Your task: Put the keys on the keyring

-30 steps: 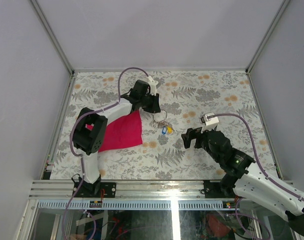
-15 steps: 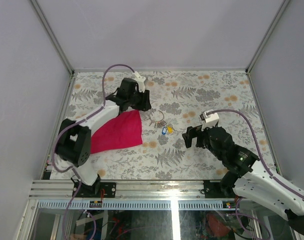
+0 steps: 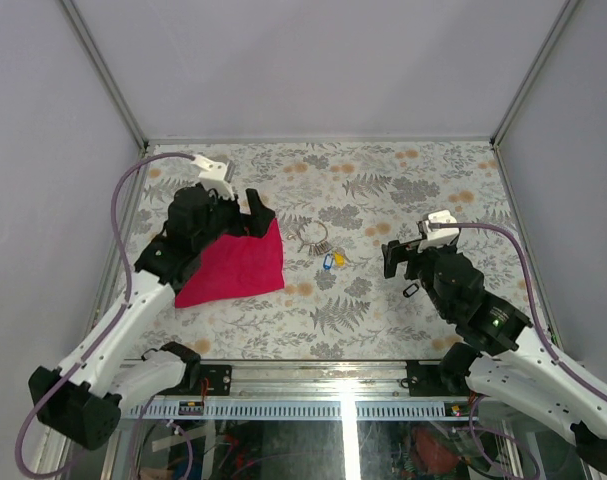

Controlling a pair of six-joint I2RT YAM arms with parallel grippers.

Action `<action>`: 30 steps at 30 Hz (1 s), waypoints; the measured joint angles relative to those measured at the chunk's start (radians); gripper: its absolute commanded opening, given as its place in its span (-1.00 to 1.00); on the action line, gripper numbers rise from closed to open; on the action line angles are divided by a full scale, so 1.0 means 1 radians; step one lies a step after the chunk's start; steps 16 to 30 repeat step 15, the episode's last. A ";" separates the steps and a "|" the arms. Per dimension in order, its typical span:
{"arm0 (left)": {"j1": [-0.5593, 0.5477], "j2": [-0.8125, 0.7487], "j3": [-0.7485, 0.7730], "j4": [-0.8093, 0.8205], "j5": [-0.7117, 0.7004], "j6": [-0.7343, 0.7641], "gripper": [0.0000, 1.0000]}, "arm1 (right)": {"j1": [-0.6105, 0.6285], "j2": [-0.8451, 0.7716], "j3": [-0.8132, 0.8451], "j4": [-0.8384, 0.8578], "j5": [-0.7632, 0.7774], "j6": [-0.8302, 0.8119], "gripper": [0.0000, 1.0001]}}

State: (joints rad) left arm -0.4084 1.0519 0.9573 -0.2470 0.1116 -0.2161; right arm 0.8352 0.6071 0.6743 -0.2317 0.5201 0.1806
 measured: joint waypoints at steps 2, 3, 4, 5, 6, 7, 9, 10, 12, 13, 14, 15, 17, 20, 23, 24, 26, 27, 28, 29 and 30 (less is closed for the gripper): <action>0.000 -0.061 -0.029 -0.004 -0.025 -0.015 1.00 | 0.000 0.005 0.000 0.022 0.040 -0.023 0.98; 0.000 -0.083 -0.039 -0.008 -0.040 -0.020 1.00 | 0.000 0.007 0.000 0.031 0.055 -0.035 0.98; 0.000 -0.100 -0.051 -0.011 -0.056 -0.024 1.00 | 0.000 0.010 0.000 0.037 0.068 -0.043 0.99; 0.000 -0.113 -0.062 -0.014 -0.074 -0.026 1.00 | 0.000 0.012 0.000 0.042 0.080 -0.052 0.98; 0.000 -0.124 -0.073 -0.020 -0.093 -0.028 1.00 | 0.000 0.013 0.000 0.045 0.089 -0.057 0.99; 0.001 -0.130 -0.081 -0.027 -0.110 -0.030 1.00 | 0.000 0.013 0.000 0.047 0.094 -0.061 0.99; 0.001 -0.131 -0.089 -0.045 -0.146 -0.031 1.00 | 0.000 0.016 0.000 0.056 0.100 -0.067 0.99; 0.001 -0.131 -0.090 -0.047 -0.152 -0.031 1.00 | 0.000 0.017 0.000 0.059 0.100 -0.068 0.99; 0.001 -0.130 -0.095 -0.052 -0.173 -0.029 1.00 | 0.000 0.019 0.000 0.063 0.100 -0.070 0.99; 0.001 -0.130 -0.098 -0.051 -0.179 -0.029 1.00 | 0.000 0.021 0.000 0.066 0.101 -0.073 0.99; 0.001 -0.129 -0.102 -0.051 -0.185 -0.029 1.00 | 0.000 0.023 0.000 0.068 0.101 -0.074 0.98; 0.001 -0.126 -0.104 -0.052 -0.188 -0.029 1.00 | 0.000 0.026 0.000 0.072 0.101 -0.077 0.99; 0.001 -0.126 -0.104 -0.052 -0.188 -0.029 1.00 | 0.000 0.026 0.000 0.072 0.101 -0.077 0.99; 0.001 -0.126 -0.104 -0.052 -0.188 -0.029 1.00 | 0.000 0.026 0.000 0.072 0.101 -0.077 0.99; 0.001 -0.126 -0.104 -0.052 -0.188 -0.029 1.00 | 0.000 0.026 0.000 0.072 0.101 -0.077 0.99; 0.001 -0.126 -0.104 -0.052 -0.188 -0.029 1.00 | 0.000 0.026 0.000 0.072 0.101 -0.077 0.99; 0.001 -0.126 -0.104 -0.052 -0.188 -0.029 1.00 | 0.000 0.026 0.000 0.072 0.101 -0.077 0.99; 0.001 -0.126 -0.104 -0.052 -0.188 -0.029 1.00 | 0.000 0.026 0.000 0.072 0.101 -0.077 0.99; 0.001 -0.126 -0.104 -0.052 -0.188 -0.029 1.00 | 0.000 0.026 0.000 0.072 0.101 -0.077 0.99; 0.001 -0.126 -0.104 -0.052 -0.188 -0.029 1.00 | 0.000 0.026 0.000 0.072 0.101 -0.077 0.99; 0.001 -0.126 -0.104 -0.052 -0.188 -0.029 1.00 | 0.000 0.026 0.000 0.072 0.101 -0.077 0.99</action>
